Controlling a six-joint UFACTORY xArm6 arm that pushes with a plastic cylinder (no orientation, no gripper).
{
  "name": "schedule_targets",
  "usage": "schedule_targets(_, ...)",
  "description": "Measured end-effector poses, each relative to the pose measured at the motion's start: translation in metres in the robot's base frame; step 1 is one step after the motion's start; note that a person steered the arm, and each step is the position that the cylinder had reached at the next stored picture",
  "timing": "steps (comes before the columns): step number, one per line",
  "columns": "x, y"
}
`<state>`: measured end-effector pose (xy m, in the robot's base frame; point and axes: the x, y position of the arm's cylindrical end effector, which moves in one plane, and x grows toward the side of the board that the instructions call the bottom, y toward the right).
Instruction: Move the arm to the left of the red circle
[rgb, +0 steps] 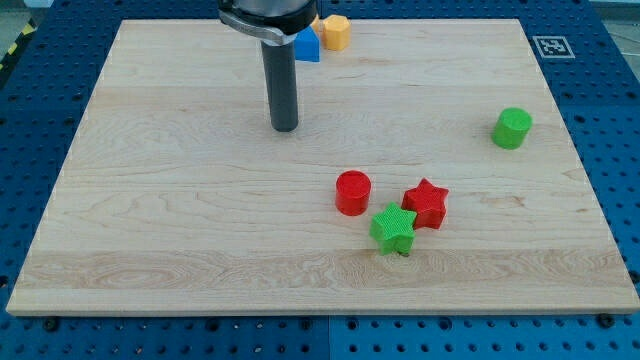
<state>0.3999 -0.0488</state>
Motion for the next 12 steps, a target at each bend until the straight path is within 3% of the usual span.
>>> schedule_targets(1, 0.0, 0.0)
schedule_targets(4, 0.064, -0.016)
schedule_targets(10, 0.077, 0.008)
schedule_targets(12, 0.102, 0.02)
